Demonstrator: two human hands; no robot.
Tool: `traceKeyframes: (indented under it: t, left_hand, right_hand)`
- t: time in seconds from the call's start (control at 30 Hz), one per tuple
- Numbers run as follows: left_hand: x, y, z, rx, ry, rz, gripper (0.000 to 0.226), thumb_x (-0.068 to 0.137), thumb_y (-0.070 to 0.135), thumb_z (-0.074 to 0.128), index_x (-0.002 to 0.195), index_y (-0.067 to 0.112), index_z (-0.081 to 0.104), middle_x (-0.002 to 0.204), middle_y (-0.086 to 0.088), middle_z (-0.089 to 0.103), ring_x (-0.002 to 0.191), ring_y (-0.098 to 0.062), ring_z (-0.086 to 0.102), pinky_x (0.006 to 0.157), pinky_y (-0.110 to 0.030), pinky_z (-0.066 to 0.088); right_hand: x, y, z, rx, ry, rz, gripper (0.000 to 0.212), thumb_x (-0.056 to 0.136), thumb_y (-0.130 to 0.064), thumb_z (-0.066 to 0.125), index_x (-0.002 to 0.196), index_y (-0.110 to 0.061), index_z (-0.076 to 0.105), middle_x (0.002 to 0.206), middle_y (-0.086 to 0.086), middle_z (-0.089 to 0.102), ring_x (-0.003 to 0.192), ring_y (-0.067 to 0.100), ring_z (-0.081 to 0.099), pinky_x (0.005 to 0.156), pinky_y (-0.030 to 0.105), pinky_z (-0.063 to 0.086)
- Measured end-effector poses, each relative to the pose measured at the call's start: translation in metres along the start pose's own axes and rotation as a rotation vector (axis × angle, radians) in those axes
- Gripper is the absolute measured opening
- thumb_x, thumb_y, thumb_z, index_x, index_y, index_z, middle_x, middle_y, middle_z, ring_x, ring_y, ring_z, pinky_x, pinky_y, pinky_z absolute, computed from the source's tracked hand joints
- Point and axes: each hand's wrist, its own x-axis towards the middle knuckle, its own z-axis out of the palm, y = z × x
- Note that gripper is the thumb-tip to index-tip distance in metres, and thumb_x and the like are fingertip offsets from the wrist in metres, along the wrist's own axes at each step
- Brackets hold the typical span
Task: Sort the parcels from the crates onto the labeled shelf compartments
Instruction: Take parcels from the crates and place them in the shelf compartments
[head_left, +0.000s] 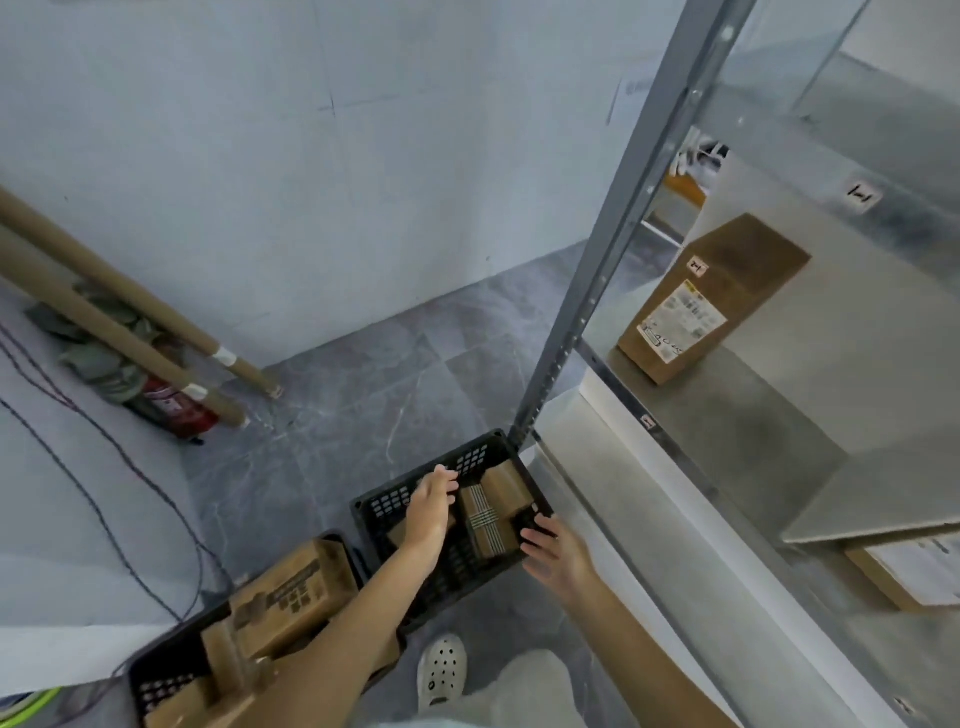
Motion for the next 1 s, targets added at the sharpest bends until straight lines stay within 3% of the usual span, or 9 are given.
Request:
traceKeyframes:
  t: [0.23, 0.4, 0.53, 0.6, 0.67, 0.73, 0.83, 0.9, 1.0]
  left_hand:
    - [0.090, -0.012, 0.020, 0.144, -0.047, -0.008, 0.026, 0.100, 0.028, 0.037, 0.106, 0.018, 0.061, 0.116, -0.005, 0.060, 0.110, -0.022, 0.054, 0.089, -0.029, 0.036]
    - [0.187, -0.059, 0.045, 0.282, -0.116, 0.022, 0.028, 0.101, 0.022, 0.038, 0.116, 0.013, 0.060, 0.116, -0.001, 0.058, 0.107, -0.015, 0.052, 0.089, -0.023, 0.036]
    - [0.281, -0.131, 0.071, 0.317, -0.151, 0.005, 0.027, 0.096, 0.000, 0.041, 0.116, 0.008, 0.057, 0.125, -0.005, 0.055, 0.112, -0.017, 0.050, 0.095, -0.026, 0.039]
    - [0.324, -0.169, 0.085, 0.357, -0.166, 0.015, 0.033, 0.093, -0.004, 0.045, 0.124, 0.005, 0.053, 0.133, -0.009, 0.051, 0.120, -0.020, 0.048, 0.103, -0.030, 0.039]
    - [0.364, -0.203, 0.100, 0.429, -0.204, 0.044, 0.040, 0.092, -0.003, 0.047, 0.132, 0.004, 0.047, 0.139, -0.009, 0.046, 0.126, -0.020, 0.045, 0.106, -0.025, 0.033]
    - [0.409, -0.241, 0.111, 0.528, -0.245, 0.095, 0.048, 0.093, -0.001, 0.045, 0.140, 0.007, 0.037, 0.137, -0.002, 0.039, 0.132, -0.019, 0.037, 0.108, -0.021, 0.026]
    - [0.456, -0.277, 0.125, 0.583, -0.320, 0.208, 0.054, 0.089, 0.007, 0.044, 0.141, 0.014, 0.031, 0.147, -0.006, 0.034, 0.139, -0.023, 0.030, 0.117, -0.033, 0.022]
    - [0.488, -0.307, 0.129, 0.622, -0.354, 0.165, 0.059, 0.091, 0.001, 0.044, 0.145, 0.012, 0.025, 0.150, -0.004, 0.027, 0.140, -0.020, 0.024, 0.116, -0.028, 0.020]
    - [0.511, -0.342, 0.132, 0.662, -0.338, 0.023, 0.069, 0.087, 0.010, 0.049, 0.145, 0.039, 0.023, 0.151, -0.009, 0.032, 0.138, -0.031, 0.032, 0.113, -0.044, 0.030]
  right_hand:
    - [0.089, -0.007, -0.016, 0.096, 0.061, 0.105, 0.046, 0.102, -0.028, 0.037, 0.141, -0.003, 0.039, 0.118, 0.016, 0.050, 0.111, 0.030, 0.045, 0.096, 0.040, 0.035]
    - [0.195, -0.003, -0.024, 0.082, 0.168, 0.090, 0.045, 0.102, -0.023, 0.038, 0.141, 0.000, 0.036, 0.143, 0.023, 0.040, 0.136, 0.035, 0.034, 0.112, 0.042, 0.026]
    - [0.298, 0.020, -0.031, 0.130, 0.236, 0.122, 0.047, 0.101, -0.022, 0.043, 0.140, 0.004, 0.037, 0.138, 0.026, 0.042, 0.133, 0.036, 0.037, 0.114, 0.041, 0.025]
    - [0.347, 0.034, -0.034, 0.146, 0.256, 0.133, 0.047, 0.100, -0.020, 0.045, 0.140, 0.003, 0.037, 0.130, 0.023, 0.044, 0.125, 0.034, 0.042, 0.112, 0.039, 0.028]
    - [0.395, 0.047, -0.038, 0.183, 0.285, 0.143, 0.048, 0.100, -0.020, 0.045, 0.142, 0.001, 0.035, 0.137, 0.022, 0.041, 0.119, 0.033, 0.044, 0.108, 0.038, 0.032]
    - [0.437, 0.060, -0.046, 0.213, 0.314, 0.143, 0.050, 0.101, -0.021, 0.043, 0.145, -0.001, 0.030, 0.147, 0.022, 0.033, 0.128, 0.034, 0.040, 0.108, 0.039, 0.031]
    - [0.487, 0.074, -0.058, 0.223, 0.324, 0.143, 0.054, 0.101, -0.025, 0.043, 0.146, -0.003, 0.026, 0.151, 0.019, 0.028, 0.137, 0.033, 0.031, 0.108, 0.040, 0.030]
    - [0.510, 0.081, -0.062, 0.214, 0.300, 0.137, 0.055, 0.100, -0.029, 0.045, 0.147, -0.006, 0.027, 0.150, 0.018, 0.031, 0.136, 0.032, 0.032, 0.105, 0.040, 0.033]
    - [0.526, 0.087, -0.062, 0.168, 0.247, 0.119, 0.048, 0.099, -0.031, 0.046, 0.142, -0.011, 0.038, 0.128, 0.011, 0.051, 0.118, 0.027, 0.046, 0.092, 0.038, 0.039]
